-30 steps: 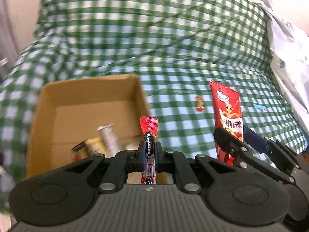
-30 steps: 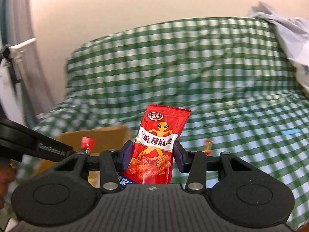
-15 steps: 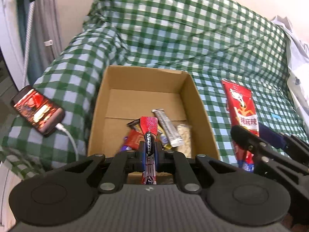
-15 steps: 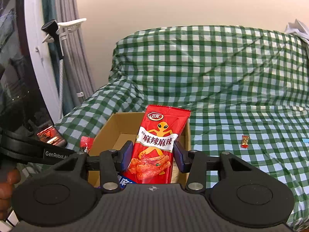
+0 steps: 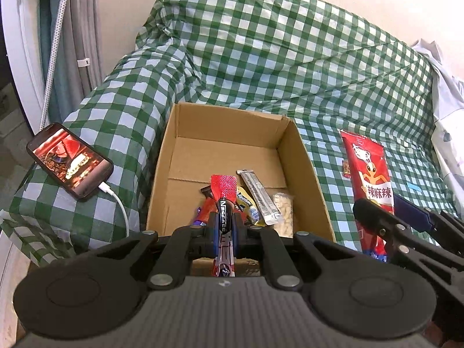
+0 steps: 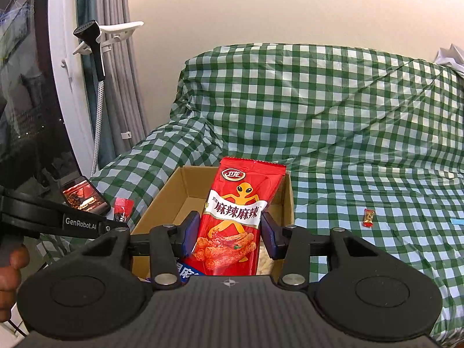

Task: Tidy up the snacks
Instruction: 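Carry the Nescafé stick and spicy-strip pack over the box with both tools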

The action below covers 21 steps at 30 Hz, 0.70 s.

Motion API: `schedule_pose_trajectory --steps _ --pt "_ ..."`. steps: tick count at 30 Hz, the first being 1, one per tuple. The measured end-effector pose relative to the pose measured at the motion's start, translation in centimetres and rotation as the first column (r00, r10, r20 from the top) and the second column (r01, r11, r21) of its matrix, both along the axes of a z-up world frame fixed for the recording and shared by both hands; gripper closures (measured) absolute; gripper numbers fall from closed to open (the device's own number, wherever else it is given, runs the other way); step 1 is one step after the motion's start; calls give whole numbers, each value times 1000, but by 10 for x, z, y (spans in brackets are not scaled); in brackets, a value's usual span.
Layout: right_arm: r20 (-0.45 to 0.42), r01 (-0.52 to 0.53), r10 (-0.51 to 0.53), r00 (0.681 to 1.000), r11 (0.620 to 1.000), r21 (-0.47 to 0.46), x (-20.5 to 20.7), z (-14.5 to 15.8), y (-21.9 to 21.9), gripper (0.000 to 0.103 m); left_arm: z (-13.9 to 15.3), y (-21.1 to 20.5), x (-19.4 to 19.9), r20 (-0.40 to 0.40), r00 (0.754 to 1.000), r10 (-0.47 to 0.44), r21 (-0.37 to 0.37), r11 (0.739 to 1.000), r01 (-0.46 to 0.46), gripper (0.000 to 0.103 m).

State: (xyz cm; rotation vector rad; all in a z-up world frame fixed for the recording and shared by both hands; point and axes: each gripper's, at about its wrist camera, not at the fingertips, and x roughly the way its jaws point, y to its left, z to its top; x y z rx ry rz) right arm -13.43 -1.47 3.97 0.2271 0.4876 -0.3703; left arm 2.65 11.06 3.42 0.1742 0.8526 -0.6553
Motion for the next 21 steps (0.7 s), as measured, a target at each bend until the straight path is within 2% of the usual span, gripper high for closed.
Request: schedule_pose_trajectory --steps 21 --pt "-60 5 -2 998 999 41 24 -19 -18 55 -13 -22 29 -35 999 17 24 1000 -16 94"
